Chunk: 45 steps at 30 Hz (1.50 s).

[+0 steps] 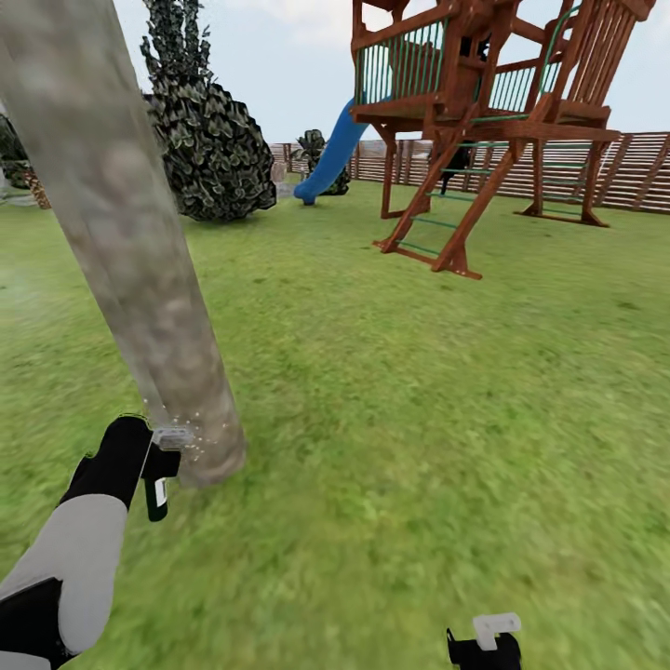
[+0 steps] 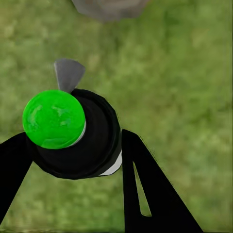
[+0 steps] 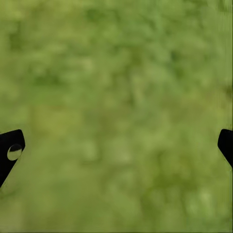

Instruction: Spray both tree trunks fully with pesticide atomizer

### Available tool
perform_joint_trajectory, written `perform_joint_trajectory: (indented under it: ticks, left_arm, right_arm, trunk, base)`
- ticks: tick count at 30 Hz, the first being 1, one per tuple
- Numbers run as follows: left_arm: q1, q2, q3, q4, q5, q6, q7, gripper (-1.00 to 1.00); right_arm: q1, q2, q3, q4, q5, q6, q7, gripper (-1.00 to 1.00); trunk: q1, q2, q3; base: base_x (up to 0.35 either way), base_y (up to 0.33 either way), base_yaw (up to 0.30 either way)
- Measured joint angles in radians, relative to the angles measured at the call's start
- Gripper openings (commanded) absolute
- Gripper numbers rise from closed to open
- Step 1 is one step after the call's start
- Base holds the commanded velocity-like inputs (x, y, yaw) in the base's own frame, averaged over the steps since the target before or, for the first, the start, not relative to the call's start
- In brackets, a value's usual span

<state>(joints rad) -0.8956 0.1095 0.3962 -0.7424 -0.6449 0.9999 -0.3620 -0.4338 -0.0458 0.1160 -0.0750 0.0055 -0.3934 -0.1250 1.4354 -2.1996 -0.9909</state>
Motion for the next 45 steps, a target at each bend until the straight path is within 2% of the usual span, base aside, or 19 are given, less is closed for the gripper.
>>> perform_joint_trajectory:
  ticks: [2, 4, 9, 25, 36, 45]
  left_arm:
    - [0.049, 0.000, 0.001, -0.002, -0.001, -0.002, 0.004, -1.00]
    - [0.062, -0.003, 0.000, -0.010, 0.003, -0.003, 0.003, -1.00]
    - [0.063, -0.011, 0.000, -0.013, 0.003, -0.004, 0.004, -1.00]
    - [0.063, -0.012, 0.003, -0.016, 0.004, -0.002, 0.003, -1.00]
    - [0.061, -0.014, 0.003, -0.040, 0.004, 0.000, 0.004, -1.00]
    - [0.051, -0.019, 0.005, -0.040, 0.004, 0.003, 0.004, -1.00]
  right_arm:
    - [0.000, 0.000, 0.000, 0.001, 0.000, 0.000, 0.000, 1.00]
    - [0.000, 0.000, 0.000, 0.001, 0.000, 0.001, 0.000, 1.00]
    - [0.000, 0.000, 0.000, 0.000, 0.000, 0.000, 0.000, 1.00]
    - [0.000, 0.000, 0.000, 0.001, 0.000, 0.000, 0.000, 1.00]
    - [0.000, 0.000, 0.000, 0.001, 0.000, 0.000, 0.000, 1.00]
    - [0.000, 0.000, 0.000, 0.000, 0.000, -0.001, 0.000, 1.00]
  trunk:
    - [0.000, 0.000, 0.000]
    - [0.000, 0.000, 0.000]
    - [0.000, 0.000, 0.000]
    - [0.000, 0.000, 0.000]
    - [0.000, 0.000, 0.000]
    - [0.000, 0.000, 0.000]
  base:
    - [0.015, -0.004, 0.277]
    - [0.004, 0.000, 0.268]
    - [0.134, -0.164, 0.052]
    - [0.159, -0.237, 0.001]
    - [0.003, -0.272, 0.246]
    - [0.219, -0.185, 0.138]
